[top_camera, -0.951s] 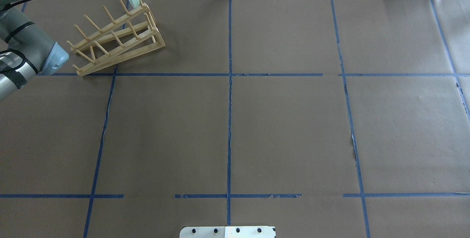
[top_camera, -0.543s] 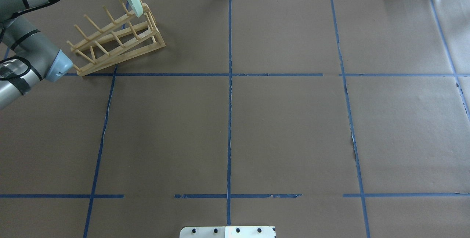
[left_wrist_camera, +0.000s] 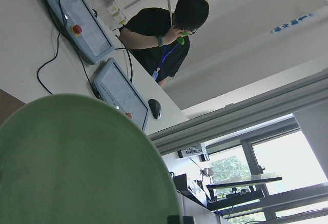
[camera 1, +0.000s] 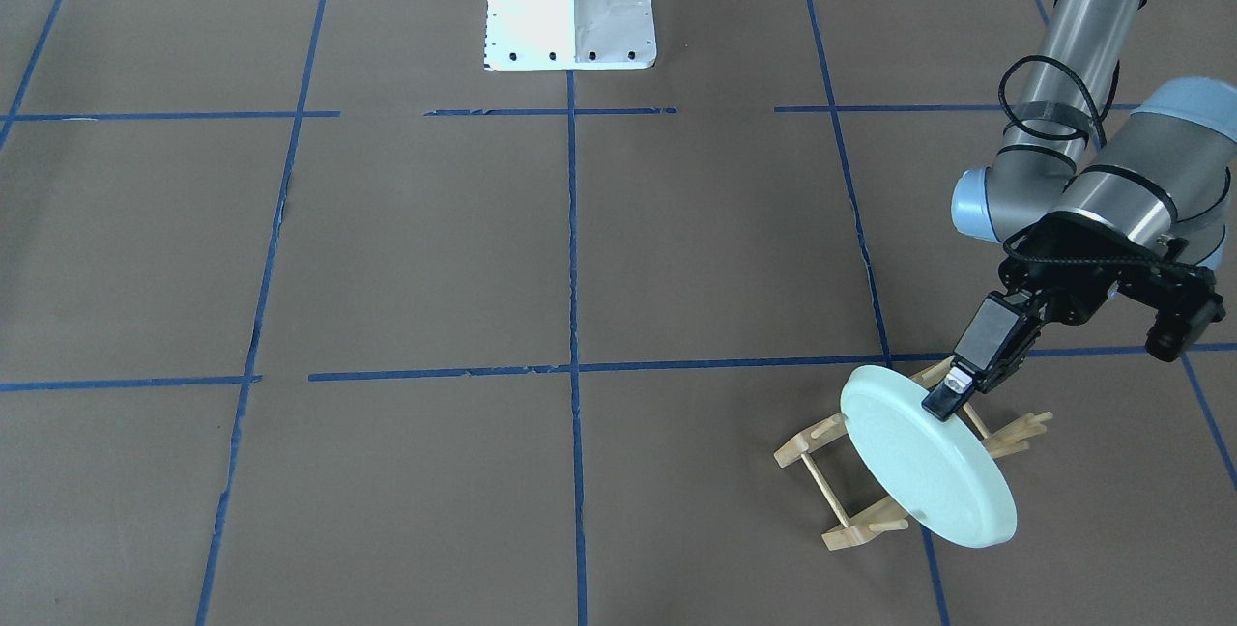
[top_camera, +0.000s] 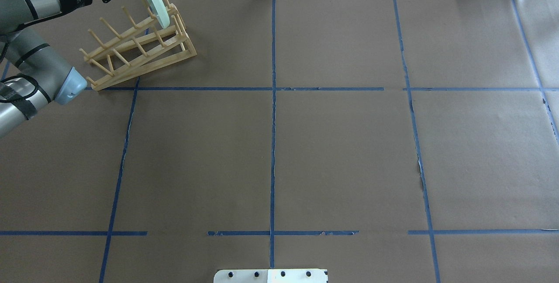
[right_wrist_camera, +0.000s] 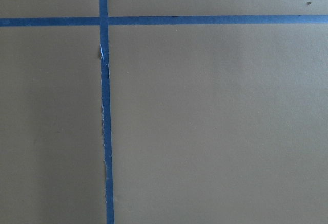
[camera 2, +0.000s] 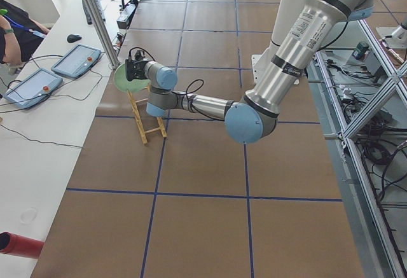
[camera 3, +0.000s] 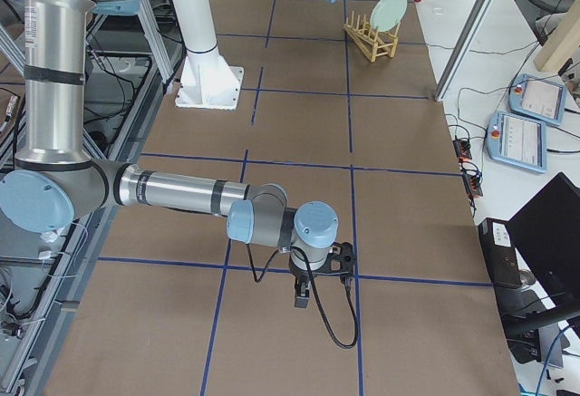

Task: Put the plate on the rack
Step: 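Lower the plate into a rack slot with the left gripper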

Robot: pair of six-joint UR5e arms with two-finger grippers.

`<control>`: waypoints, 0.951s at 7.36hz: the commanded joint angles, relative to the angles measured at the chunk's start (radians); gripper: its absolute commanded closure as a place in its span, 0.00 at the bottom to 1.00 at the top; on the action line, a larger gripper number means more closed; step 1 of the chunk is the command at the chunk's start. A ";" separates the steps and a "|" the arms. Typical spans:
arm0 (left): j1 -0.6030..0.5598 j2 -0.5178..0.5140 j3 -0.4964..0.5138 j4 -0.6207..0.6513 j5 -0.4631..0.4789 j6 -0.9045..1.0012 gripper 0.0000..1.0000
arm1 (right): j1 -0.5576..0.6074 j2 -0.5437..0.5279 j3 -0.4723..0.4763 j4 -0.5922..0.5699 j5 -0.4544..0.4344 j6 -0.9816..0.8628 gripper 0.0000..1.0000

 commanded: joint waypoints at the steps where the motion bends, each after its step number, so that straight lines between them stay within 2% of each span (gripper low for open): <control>1: 0.014 0.002 0.003 0.000 0.001 0.002 1.00 | 0.000 0.000 0.000 -0.001 0.000 0.000 0.00; 7: 0.014 0.000 0.031 0.000 0.003 0.022 1.00 | 0.000 0.000 0.000 0.000 0.000 0.000 0.00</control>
